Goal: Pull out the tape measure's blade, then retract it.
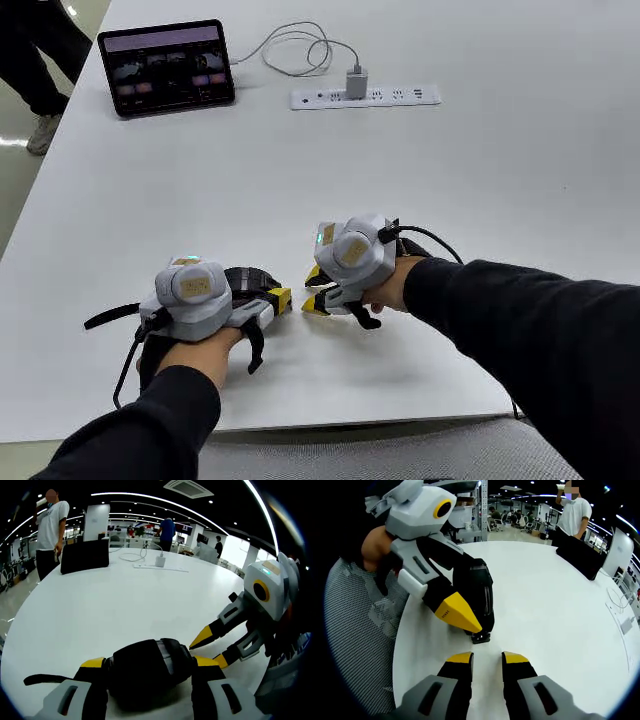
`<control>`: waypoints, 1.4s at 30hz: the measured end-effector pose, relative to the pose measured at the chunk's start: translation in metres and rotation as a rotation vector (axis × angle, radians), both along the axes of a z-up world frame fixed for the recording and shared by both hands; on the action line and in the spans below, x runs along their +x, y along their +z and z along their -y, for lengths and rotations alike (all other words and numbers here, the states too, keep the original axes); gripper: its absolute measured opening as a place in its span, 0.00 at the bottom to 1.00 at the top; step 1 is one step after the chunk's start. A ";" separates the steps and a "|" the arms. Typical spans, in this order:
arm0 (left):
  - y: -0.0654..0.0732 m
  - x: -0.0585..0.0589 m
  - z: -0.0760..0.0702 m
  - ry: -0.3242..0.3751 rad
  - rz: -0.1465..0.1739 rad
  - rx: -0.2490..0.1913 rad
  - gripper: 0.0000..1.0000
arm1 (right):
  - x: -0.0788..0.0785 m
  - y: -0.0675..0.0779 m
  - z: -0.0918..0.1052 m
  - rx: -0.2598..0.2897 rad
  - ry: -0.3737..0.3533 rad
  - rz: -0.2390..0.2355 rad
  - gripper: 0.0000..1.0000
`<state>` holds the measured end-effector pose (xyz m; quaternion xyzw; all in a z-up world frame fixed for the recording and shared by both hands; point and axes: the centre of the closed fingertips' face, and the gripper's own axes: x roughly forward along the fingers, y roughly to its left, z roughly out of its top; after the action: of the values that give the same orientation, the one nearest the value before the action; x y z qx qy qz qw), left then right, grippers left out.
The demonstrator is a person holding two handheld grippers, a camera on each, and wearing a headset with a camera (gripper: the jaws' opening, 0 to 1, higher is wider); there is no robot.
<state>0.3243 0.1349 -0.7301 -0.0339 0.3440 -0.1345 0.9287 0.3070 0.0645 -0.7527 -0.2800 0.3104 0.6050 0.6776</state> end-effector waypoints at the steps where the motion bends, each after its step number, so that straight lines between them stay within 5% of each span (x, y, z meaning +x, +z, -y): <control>1: 0.001 -0.001 0.002 -0.022 -0.006 0.000 0.65 | 0.000 -0.001 0.002 -0.002 -0.011 -0.007 0.21; 4: -0.001 0.000 0.004 -0.031 -0.032 -0.032 0.76 | -0.002 -0.001 0.004 0.002 -0.034 -0.019 0.27; 8: 0.001 0.003 0.001 -0.056 -0.015 -0.019 0.99 | -0.007 -0.001 0.009 0.006 -0.054 -0.023 0.34; 9: 0.004 0.003 0.000 -0.065 -0.011 -0.011 0.99 | -0.008 0.000 0.010 0.010 -0.060 -0.023 0.35; 11: 0.015 0.011 -0.001 -0.114 0.062 0.010 1.00 | -0.008 0.001 0.012 0.016 -0.071 -0.024 0.36; 16: 0.014 0.006 -0.010 -0.128 0.007 0.000 1.00 | -0.008 0.004 0.018 0.020 -0.086 -0.014 0.39; 18: 0.016 0.002 -0.009 -0.162 0.017 -0.019 1.00 | -0.006 0.005 0.020 0.024 -0.101 -0.013 0.42; 21: 0.014 -0.007 -0.006 -0.215 -0.025 -0.041 1.00 | -0.004 0.011 0.023 0.040 -0.130 -0.015 0.45; 28: 0.022 -0.004 -0.011 -0.260 0.020 -0.041 1.00 | -0.004 0.019 0.030 0.051 -0.156 -0.004 0.50; 42: 0.030 -0.012 -0.016 -0.312 0.022 -0.028 1.00 | 0.012 0.038 0.069 0.101 -0.329 0.026 0.59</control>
<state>0.3124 0.1513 -0.7003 0.0084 0.3329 -0.2823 0.8997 0.3194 -0.0044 -0.7148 -0.1990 0.3125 0.4972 0.7846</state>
